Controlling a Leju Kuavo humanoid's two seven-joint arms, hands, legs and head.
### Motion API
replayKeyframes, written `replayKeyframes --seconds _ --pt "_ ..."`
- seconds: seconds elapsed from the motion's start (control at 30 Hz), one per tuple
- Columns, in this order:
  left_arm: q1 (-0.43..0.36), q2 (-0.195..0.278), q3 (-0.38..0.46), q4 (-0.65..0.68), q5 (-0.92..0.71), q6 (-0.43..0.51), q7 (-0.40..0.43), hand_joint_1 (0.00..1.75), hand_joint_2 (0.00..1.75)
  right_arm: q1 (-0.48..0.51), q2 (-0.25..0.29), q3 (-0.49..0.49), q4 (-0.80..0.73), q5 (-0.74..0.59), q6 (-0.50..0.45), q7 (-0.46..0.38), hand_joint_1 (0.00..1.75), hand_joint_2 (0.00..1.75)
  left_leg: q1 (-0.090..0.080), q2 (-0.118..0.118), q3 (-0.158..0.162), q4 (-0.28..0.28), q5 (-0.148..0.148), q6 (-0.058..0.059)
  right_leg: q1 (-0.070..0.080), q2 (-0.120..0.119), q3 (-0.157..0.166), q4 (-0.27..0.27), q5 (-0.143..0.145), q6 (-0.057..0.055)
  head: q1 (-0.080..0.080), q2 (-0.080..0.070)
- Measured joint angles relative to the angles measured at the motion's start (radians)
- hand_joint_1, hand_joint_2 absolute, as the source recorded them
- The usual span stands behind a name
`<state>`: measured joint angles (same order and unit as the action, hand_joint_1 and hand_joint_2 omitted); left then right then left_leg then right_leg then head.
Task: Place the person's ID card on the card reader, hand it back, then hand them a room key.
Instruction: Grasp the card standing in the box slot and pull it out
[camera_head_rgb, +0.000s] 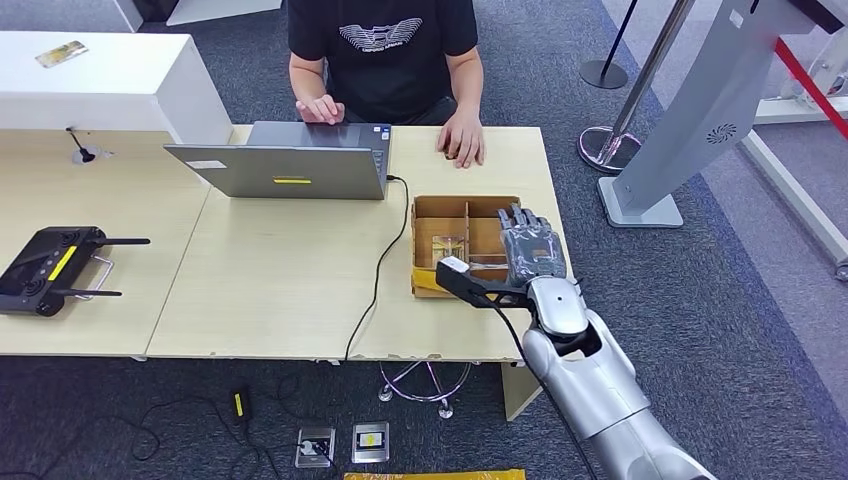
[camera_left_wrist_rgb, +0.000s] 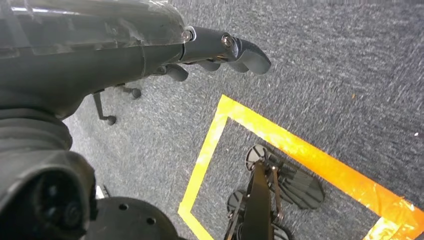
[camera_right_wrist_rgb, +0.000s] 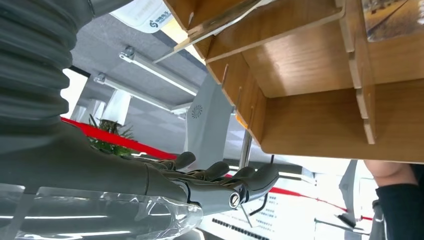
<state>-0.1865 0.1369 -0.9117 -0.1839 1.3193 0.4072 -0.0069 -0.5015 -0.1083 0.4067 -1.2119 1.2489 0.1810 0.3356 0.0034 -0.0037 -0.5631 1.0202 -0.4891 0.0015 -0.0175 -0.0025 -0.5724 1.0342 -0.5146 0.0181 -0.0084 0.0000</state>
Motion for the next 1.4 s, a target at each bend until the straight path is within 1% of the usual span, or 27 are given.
replayKeyframes --seconds 0.03,0.07,0.1,0.17,0.2,0.23,0.3,0.43,0.57,0.7,0.93,1.0,1.27,1.4 --pt "0.0 0.001 0.0 0.0 0.0 0.0 0.0 0.0 0.0 0.0 -0.001 0.0 0.005 0.001 -0.009 -0.001 0.0 1.75 0.0 0.0 0.0 0.0 0.0 0.0 0.0 0.0 0.0 0.0 0.0 0.0 0.0 0.0" --pt "0.0 0.002 0.0 0.0 0.0 0.001 0.0 0.0 0.0 0.0 -0.002 0.0 0.009 0.001 -0.016 -0.002 0.27 1.75 0.0 0.0 0.0 0.0 0.0 0.0 0.0 0.0 0.0 0.0 0.0 0.0 0.0 0.0" --pt "0.0 0.003 0.0 0.0 0.0 0.001 0.0 0.0 0.0 0.0 -0.002 0.0 0.013 0.002 -0.021 -0.003 0.65 1.75 0.0 0.0 0.0 0.0 0.0 0.0 0.0 0.0 0.0 0.0 0.0 0.0 0.0 0.0" --pt "0.0 0.004 0.0 0.0 0.0 0.003 0.001 0.0 0.0 0.0 -0.003 0.0 0.022 0.005 -0.027 -0.008 1.51 1.75 0.0 0.0 0.0 0.0 0.0 0.0 0.0 0.0 0.0 0.0 0.0 0.0 0.0 0.0" --pt "0.0 0.004 0.0 0.0 0.0 0.004 0.001 0.0 0.0 0.0 -0.003 0.0 0.027 0.007 -0.029 -0.011 1.68 1.75 0.0 0.0 0.0 0.0 0.0 0.0 0.0 0.0 0.0 0.0 0.0 0.0 0.0 0.0" --pt "0.0 0.004 0.0 0.0 0.0 0.007 0.001 0.0 0.0 0.0 -0.003 0.0 0.033 0.008 -0.031 -0.014 1.73 1.75 0.0 0.0 0.0 0.0 0.0 0.0 0.0 0.0 0.0 0.0 0.0 0.0 0.0 0.0" --pt "0.0 0.005 0.0 0.0 0.002 0.014 0.0 0.0 0.0 0.0 -0.001 0.001 0.046 0.011 -0.034 -0.021 1.75 1.75 0.0 0.0 0.0 0.0 0.0 0.0 0.0 0.0 0.0 0.0 0.0 0.0 0.0 0.0" --pt "0.0 0.01 0.01 0.0 0.007 0.02 -0.013 0.0 0.0 0.0 0.004 0.002 0.067 0.016 -0.035 -0.03 1.71 1.75 0.0 0.0 0.0 0.0 0.0 0.0 0.0 0.0 0.0 0.0 0.0 0.0 0.0 0.0" --pt "0.0 0.033 0.018 0.0 0.014 -0.008 -0.026 0.0 0.0 0.001 0.006 0.002 0.08 0.018 -0.023 -0.027 1.69 1.75 0.001 0.0 0.0 0.0 0.0 0.0 0.001 0.0 0.0 0.0 0.0 0.0 0.0 0.0" --pt "-0.001 0.059 0.029 0.0 0.015 -0.03 -0.046 0.0 0.0 0.007 0.005 0.002 0.087 0.011 -0.013 -0.018 1.75 1.75 0.001 0.0 0.0 0.0 0.0 0.0 0.001 0.0 0.0 0.0 0.0 0.0 0.0 0.0" --pt "-0.001 0.083 0.04 0.0 0.007 -0.047 -0.05 0.0 0.0 0.009 0.004 0.001 0.087 -0.007 -0.01 -0.007 1.75 1.75 0.001 0.0 0.0 0.0 0.0 0.0 0.001 0.0 0.0 0.0 0.0 0.0 0.0 0.0" --pt "-0.001 0.088 0.04 0.0 0.001 -0.05 -0.05 0.0 0.0 0.009 0.003 0.0 0.09 -0.01 -0.025 -0.007 1.75 1.75 0.001 0.0 0.0 0.0 0.0 0.0 0.001 0.0 0.0 0.0 0.0 0.0 0.0 0.0" --pt "-0.001 0.104 0.039 0.001 -0.028 -0.071 -0.05 0.0 0.0 -0.002 0.003 -0.008 0.131 -0.013 -0.16 -0.034 1.75 1.75 0.001 0.0 0.0 0.0 0.0 0.0 0.001 0.0 0.0 0.0 0.0 0.0 0.0 0.0" --pt "-0.001 0.107 0.039 0.001 -0.039 -0.076 -0.055 0.0 0.0 -0.032 0.002 -0.023 0.121 -0.02 -0.171 -0.058 1.75 1.75 0.001 0.0 0.0 0.0 0.0 0.0 0.001 0.0 0.0 0.0 0.0 0.0 0.0 0.0"
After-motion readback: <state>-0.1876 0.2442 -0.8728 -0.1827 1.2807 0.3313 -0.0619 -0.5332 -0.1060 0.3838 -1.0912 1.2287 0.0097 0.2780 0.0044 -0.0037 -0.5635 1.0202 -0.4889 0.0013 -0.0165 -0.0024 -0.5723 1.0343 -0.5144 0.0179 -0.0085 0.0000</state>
